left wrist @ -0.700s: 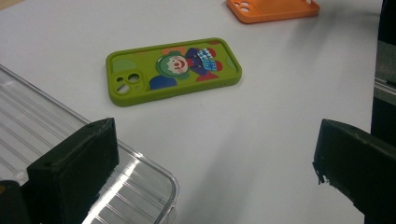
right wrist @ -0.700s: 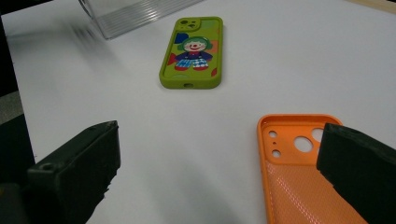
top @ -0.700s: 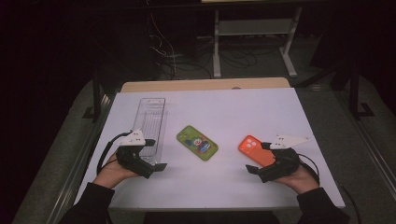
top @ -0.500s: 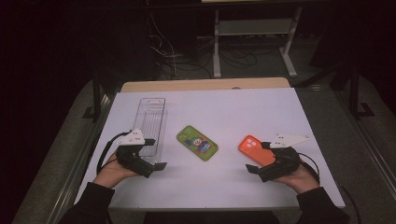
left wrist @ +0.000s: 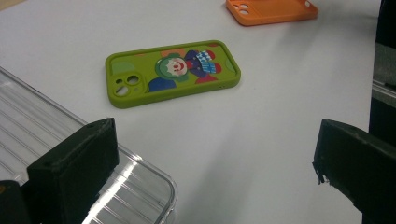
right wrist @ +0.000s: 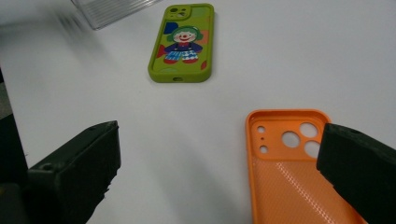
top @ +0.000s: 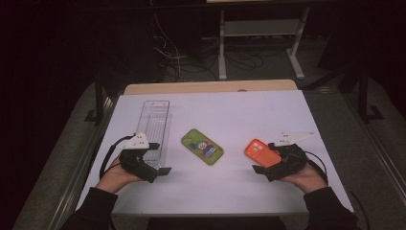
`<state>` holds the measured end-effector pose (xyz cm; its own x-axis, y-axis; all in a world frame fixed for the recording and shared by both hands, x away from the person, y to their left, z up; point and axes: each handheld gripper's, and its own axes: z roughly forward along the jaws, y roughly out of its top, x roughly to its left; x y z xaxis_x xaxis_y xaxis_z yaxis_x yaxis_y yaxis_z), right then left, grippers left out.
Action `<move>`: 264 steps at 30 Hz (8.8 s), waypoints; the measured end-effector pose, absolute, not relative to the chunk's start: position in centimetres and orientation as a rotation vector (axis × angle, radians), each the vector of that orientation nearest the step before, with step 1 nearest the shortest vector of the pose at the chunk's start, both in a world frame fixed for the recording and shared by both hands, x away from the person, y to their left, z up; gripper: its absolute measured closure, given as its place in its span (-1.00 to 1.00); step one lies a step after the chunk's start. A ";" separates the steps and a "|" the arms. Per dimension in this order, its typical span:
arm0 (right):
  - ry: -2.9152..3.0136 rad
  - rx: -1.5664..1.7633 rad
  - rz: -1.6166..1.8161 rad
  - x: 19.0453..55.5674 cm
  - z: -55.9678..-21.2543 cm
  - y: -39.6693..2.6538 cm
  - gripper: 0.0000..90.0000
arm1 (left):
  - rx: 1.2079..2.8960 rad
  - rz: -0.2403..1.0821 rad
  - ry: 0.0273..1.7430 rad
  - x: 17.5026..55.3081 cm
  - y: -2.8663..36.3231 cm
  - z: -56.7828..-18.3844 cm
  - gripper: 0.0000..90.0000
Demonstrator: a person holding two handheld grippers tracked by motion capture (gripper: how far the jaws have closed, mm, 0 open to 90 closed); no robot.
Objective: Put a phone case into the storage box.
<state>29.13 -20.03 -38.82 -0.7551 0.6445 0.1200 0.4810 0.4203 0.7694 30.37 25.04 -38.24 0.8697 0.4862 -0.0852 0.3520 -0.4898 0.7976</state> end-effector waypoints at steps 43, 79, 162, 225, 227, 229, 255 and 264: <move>2.432 1.030 1.197 35.7 -35.6 -20.5 -1.00 | 2.128 0.171 0.604 30.7 25.0 -38.3 -1.00; 2.427 1.097 1.077 36.1 -36.9 -21.8 -1.00 | 2.115 0.165 0.612 30.6 25.0 -38.3 -1.00; 2.675 1.100 0.789 34.4 -44.0 -21.4 -0.66 | 2.122 0.164 0.569 30.7 24.0 -37.2 -1.00; 2.919 0.361 0.890 35.4 -38.8 -11.9 -0.66 | 2.263 0.016 0.183 35.2 12.5 -35.6 -1.00; 2.927 0.343 0.890 35.2 -38.7 -11.6 -0.66 | 2.275 0.004 0.175 35.0 12.3 -35.7 -1.00; 2.931 0.315 0.894 35.0 -38.6 -11.3 -0.66 | 2.292 0.007 0.163 34.9 12.1 -35.9 -1.00; 2.967 0.118 0.911 33.0 -37.4 -8.7 -0.66 | 2.471 -0.025 0.020 33.5 9.9 -38.1 -1.00; 2.970 0.093 0.920 32.9 -37.3 -8.5 -0.66 | 2.496 -0.023 0.004 33.2 9.6 -38.5 -0.87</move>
